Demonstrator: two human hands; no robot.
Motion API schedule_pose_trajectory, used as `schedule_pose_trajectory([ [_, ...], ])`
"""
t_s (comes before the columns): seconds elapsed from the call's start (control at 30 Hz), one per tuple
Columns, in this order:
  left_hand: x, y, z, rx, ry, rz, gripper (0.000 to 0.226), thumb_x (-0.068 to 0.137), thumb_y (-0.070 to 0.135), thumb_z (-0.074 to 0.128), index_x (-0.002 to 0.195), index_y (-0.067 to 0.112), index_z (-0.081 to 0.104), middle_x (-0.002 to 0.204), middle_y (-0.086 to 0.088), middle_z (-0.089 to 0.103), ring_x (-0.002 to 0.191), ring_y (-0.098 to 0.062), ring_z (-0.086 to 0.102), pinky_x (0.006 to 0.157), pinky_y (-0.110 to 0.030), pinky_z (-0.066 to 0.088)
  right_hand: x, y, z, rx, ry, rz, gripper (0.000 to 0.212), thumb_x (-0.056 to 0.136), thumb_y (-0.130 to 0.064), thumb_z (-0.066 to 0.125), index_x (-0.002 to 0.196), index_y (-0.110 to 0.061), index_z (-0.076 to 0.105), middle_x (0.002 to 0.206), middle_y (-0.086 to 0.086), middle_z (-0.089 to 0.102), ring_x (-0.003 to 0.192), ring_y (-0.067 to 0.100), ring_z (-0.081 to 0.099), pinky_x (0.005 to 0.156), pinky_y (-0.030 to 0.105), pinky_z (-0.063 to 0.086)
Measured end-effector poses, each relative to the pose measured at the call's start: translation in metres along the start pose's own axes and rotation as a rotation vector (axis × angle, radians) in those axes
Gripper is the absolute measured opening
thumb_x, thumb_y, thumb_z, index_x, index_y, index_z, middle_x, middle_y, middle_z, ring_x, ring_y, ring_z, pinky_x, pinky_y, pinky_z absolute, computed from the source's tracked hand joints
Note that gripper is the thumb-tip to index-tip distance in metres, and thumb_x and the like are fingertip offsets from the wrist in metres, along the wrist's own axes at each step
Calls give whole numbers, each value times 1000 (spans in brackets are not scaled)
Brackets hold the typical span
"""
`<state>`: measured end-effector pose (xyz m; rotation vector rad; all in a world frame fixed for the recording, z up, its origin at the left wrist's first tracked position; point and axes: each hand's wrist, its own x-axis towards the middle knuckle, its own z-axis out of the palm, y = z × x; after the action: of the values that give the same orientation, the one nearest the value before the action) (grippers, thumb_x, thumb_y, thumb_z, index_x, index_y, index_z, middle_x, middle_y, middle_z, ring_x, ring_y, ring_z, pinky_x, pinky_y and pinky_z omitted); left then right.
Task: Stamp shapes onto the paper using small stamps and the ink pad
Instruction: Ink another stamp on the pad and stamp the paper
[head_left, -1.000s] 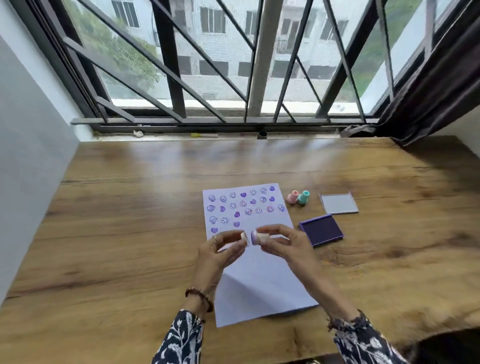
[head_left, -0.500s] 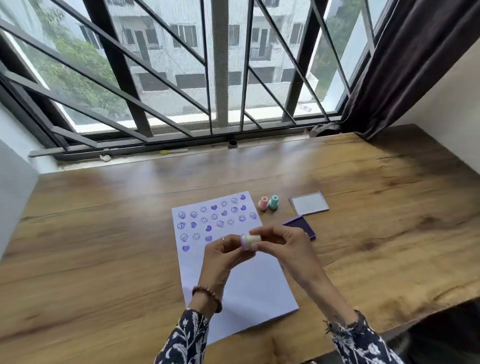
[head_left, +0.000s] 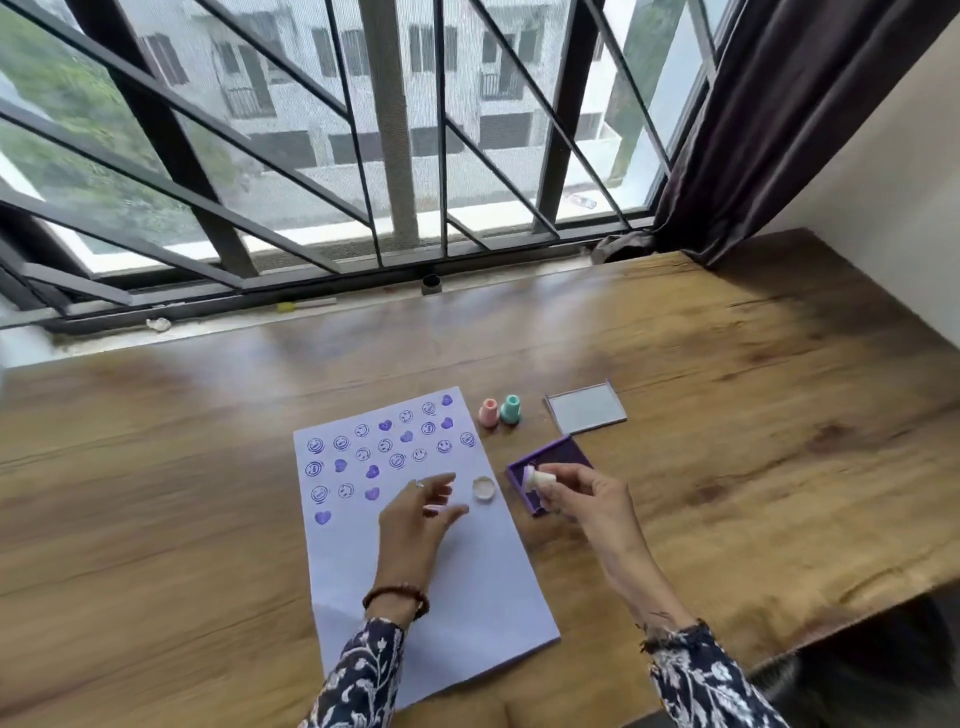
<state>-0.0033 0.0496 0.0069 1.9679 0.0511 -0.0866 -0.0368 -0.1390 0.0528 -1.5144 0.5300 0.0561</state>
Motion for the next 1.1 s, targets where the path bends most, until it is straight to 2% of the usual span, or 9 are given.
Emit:
schedule_pose_trajectory([
  [0.13, 7, 6, 16, 241, -140, 139, 52, 68, 11, 77, 116, 10, 57, 98, -6, 55, 89, -17, 53, 77, -15, 37, 7, 5, 11, -83, -22, 5, 6, 75, -17, 76, 79, -21, 75, 72, 1, 72, 68, 10, 63, 61, 20, 52],
  [0.2, 10, 6, 18, 257, -133, 156, 45, 68, 12, 76, 110, 10, 61, 97, -7, 54, 91, -21, 55, 75, -15, 35, 11, 4, 17, -157, -23, -14, 9, 73, -20, 78, 81, -18, 75, 77, 3, 74, 71, 9, 64, 68, 28, 53],
  [0.33, 10, 4, 20, 220, -79, 181, 24, 72, 14, 74, 95, 12, 68, 85, -4, 50, 79, -19, 54, 64, -11, 34, 20, -2, 30, -508, -43, -177, 19, 73, -21, 77, 90, -14, 75, 82, 4, 75, 72, 7, 63, 68, 26, 50],
  [0.47, 8, 2, 22, 184, -48, 172, 18, 75, 16, 72, 91, 11, 68, 85, -3, 52, 75, -16, 51, 65, -5, 37, 29, -8, 43, -812, -163, -310, 24, 80, -17, 65, 103, -12, 68, 99, 8, 70, 89, 20, 63, 79, 32, 49],
  [0.63, 7, 1, 23, 175, -37, 149, 18, 76, 14, 70, 94, 12, 69, 87, -3, 51, 79, -17, 52, 67, -12, 36, 28, -8, 55, -1147, -277, -433, 12, 89, -14, 52, 96, -7, 59, 99, 15, 64, 91, 36, 61, 74, 44, 51],
  [0.8, 8, -1, 25, 186, -40, 131, 21, 77, 11, 69, 98, 7, 67, 92, -13, 56, 84, -18, 50, 71, -17, 34, 28, -12, 60, -1272, -320, -463, 11, 91, -8, 48, 97, -6, 58, 102, 14, 58, 92, 35, 59, 71, 40, 48],
  [0.9, 9, -4, 26, 172, -48, 120, 25, 77, 13, 68, 102, 8, 64, 95, -13, 54, 85, -20, 52, 74, -20, 37, 28, -13, 63, -1326, -342, -472, 11, 92, -4, 47, 97, -5, 57, 104, 14, 55, 95, 34, 58, 69, 39, 46],
  [1.03, 10, -4, 24, 137, -31, 92, 46, 75, 14, 70, 117, 8, 53, 97, -4, 46, 76, -17, 51, 75, -20, 42, 31, -14, 65, -1351, -343, -452, 16, 90, -1, 46, 101, -5, 57, 107, 14, 54, 99, 33, 55, 70, 37, 43],
  [1.1, 12, -4, 25, 161, -48, 100, 39, 75, 13, 69, 112, 7, 57, 99, -9, 49, 80, -19, 54, 77, -24, 44, 33, -14, 67, -1366, -355, -467, 15, 89, -1, 47, 99, -4, 58, 107, 14, 55, 100, 31, 54, 68, 33, 37],
])
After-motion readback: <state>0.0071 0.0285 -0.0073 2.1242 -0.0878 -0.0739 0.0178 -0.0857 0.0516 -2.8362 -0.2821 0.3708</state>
